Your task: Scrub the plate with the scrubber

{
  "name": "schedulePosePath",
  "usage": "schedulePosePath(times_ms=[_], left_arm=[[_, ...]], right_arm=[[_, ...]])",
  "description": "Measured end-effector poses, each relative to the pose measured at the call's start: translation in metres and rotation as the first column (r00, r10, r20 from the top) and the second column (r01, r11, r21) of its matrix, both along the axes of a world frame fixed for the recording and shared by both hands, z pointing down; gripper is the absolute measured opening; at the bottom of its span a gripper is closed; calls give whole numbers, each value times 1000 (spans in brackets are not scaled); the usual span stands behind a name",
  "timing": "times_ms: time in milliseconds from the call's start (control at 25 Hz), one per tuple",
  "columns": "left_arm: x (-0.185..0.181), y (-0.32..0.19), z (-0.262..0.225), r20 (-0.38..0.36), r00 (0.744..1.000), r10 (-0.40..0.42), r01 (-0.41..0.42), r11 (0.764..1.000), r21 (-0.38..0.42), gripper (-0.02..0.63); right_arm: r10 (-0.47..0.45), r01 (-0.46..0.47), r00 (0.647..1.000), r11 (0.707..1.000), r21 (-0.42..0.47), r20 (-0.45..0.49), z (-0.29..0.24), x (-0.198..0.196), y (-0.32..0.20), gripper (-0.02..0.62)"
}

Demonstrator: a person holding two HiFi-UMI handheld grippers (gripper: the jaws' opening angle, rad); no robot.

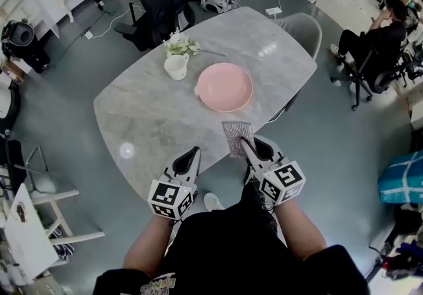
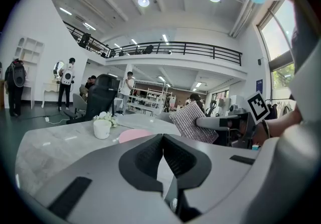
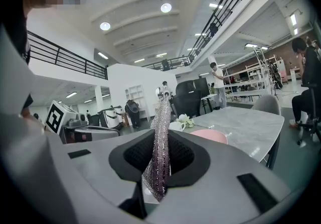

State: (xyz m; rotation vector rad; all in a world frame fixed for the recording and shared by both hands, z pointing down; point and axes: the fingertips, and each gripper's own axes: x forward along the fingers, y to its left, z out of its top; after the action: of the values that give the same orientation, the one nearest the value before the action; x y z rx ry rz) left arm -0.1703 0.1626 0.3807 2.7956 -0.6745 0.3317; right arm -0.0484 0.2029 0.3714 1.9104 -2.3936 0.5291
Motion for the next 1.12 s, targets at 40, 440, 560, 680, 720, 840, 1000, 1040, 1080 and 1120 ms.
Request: schedulePosePath(times_ms=[40, 440, 560, 680, 720, 840, 1000, 1040, 1080, 1120], left_arm=[[2, -3, 2, 5, 1000, -6, 6, 1000, -4, 17], [49, -40, 6, 6, 994, -109, 109, 993, -37, 17], [64, -56, 9, 9, 989, -145, 146, 988, -49, 17], [79, -74, 13, 12, 983, -181, 182, 981, -61, 17], [84, -80, 14, 14, 981, -193, 194, 979, -65, 17], [94, -97, 21, 21, 971, -239, 239, 968, -81, 17], [106, -121, 33, 34, 954, -298, 300, 949, -95, 17], [108, -125, 36, 40, 949, -312, 315, 944, -99, 17], [111, -129, 38, 46, 944, -327, 330, 939, -101, 17], [113, -133, 40, 53, 938, -341, 345, 933, -103, 17]], right_arm=[[-4, 4, 1000, 1000, -3, 3, 2, 3, -3, 74], [-86, 86, 996, 996, -23, 6, 2, 59, -48, 74], [-98, 98, 995, 994, -42, 8, 5, 79, -67, 74], [-119, 120, 993, 991, -57, 9, 7, 98, -90, 74], [-128, 129, 992, 990, -62, 12, 9, 104, -97, 74], [-159, 160, 987, 984, -78, 20, 17, 118, -119, 75], [-208, 209, 978, 974, -91, 28, 29, 133, -147, 74], [-219, 221, 975, 971, -94, 31, 32, 136, -153, 74], [-232, 234, 972, 967, -98, 35, 34, 140, -159, 74], [-244, 247, 969, 964, -101, 40, 36, 143, -165, 74]])
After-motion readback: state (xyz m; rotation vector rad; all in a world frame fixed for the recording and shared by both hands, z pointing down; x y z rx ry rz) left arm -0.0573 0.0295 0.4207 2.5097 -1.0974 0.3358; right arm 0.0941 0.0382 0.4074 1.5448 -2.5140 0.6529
